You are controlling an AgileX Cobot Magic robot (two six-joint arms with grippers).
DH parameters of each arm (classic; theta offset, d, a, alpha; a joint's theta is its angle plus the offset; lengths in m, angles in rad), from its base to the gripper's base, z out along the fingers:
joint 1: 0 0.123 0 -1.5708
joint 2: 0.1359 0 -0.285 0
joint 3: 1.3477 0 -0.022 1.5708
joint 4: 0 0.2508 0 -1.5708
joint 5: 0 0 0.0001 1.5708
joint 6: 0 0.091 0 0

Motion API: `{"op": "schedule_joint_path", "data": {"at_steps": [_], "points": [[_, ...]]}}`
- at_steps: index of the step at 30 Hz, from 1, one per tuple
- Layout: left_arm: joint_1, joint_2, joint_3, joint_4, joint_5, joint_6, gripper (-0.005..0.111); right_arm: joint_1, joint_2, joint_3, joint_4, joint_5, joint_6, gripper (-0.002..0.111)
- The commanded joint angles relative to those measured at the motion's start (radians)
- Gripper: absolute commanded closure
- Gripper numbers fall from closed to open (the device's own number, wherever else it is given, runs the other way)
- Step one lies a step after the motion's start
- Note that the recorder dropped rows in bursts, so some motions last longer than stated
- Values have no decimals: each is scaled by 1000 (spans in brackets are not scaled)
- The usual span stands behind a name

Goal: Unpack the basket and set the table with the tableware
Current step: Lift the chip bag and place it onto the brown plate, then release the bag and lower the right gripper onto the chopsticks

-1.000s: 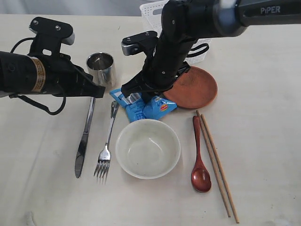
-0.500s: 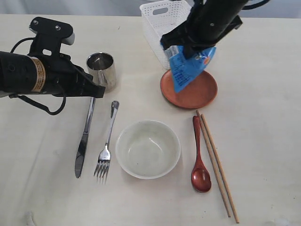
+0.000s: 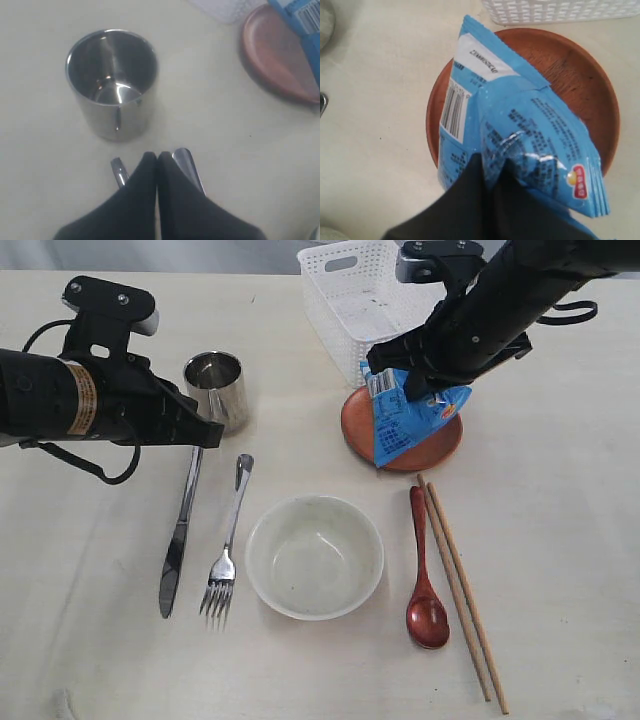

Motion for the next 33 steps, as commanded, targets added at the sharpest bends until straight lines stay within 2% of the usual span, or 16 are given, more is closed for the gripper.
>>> {"op": "schedule_joint_path", "data": {"at_steps": [1,3,4,7,8,10,12,14,15,16,17,23,33], "points": [[3,-5,-5,-5,-8,-7,107,-6,7,7,6,-22,-15,102],[3,-5,-5,-5,-8,-7,107,-6,16,7,6,-31,-15,87],[3,-5,-5,-5,-8,-7,107,-6,19,7,6,-38,-18,73],[3,-5,-5,-5,-8,-7,107,-6,21,7,6,-89,-34,42],[3,-5,-5,-5,-8,-7,107,-6,16,7,-5,-104,-34,42],[3,-5,-5,-5,-8,-7,107,-6,-3,7,-43,-138,-34,46],[3,-5,-5,-5,-8,-7,107,-10,-32,5,-59,-150,-32,60],[3,-5,-5,-5,-8,-7,107,-10,-63,5,-69,-178,-30,83],[3,-5,-5,-5,-8,-7,107,-10,-69,5,-70,-187,-30,91],[3,-5,-5,-5,-8,-7,107,-10,-70,5,-77,-200,-30,106],[3,-5,-5,-5,-8,-7,107,-10,-70,5,-85,-202,-30,108],[3,-5,-5,-5,-8,-7,107,-12,59,9,-116,-257,51,109],[3,-5,-5,-3,-9,-7,107,-6,187,9,-97,-246,83,109]]}}
